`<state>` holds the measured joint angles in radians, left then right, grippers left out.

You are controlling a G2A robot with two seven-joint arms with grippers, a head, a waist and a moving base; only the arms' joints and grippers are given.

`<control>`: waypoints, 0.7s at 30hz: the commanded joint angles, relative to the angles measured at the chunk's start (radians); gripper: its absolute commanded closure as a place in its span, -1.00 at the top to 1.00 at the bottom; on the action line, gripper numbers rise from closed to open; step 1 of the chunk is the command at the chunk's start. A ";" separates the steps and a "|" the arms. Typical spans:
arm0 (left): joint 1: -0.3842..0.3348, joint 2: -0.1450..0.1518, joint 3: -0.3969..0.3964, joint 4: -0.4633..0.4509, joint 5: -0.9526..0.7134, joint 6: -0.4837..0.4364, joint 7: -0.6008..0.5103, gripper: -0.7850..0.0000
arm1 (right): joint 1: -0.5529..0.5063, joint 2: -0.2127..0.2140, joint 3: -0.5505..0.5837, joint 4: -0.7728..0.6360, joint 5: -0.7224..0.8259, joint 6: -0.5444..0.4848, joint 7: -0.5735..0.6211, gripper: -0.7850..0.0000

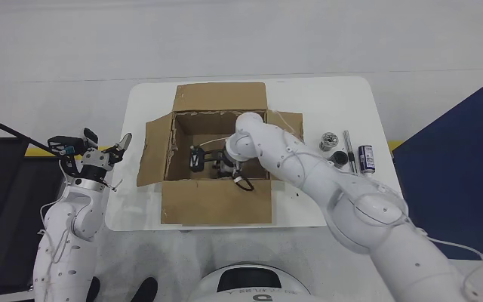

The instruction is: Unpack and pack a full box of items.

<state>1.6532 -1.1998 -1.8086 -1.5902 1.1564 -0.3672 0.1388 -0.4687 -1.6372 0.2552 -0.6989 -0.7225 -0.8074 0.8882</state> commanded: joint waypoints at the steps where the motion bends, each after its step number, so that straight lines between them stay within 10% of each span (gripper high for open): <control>1: 0.000 0.000 0.000 0.000 0.000 0.000 0.000 1.00 | 0.006 -0.015 -0.005 0.031 -0.002 -0.004 -0.003 -0.23; 4: 0.000 0.000 0.000 0.000 0.000 0.000 0.000 1.00 | 0.014 -0.035 -0.010 0.064 -0.006 -0.011 -0.007 -1.00; 21: 0.000 0.000 0.000 0.000 0.000 0.000 0.000 1.00 | 0.045 0.028 0.077 -0.030 -0.107 0.024 -0.162 -1.00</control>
<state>1.6532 -1.1998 -1.8086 -1.5902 1.1564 -0.3672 0.1388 -0.4178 -1.6226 0.3204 -0.7018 -0.8189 -0.7974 0.7348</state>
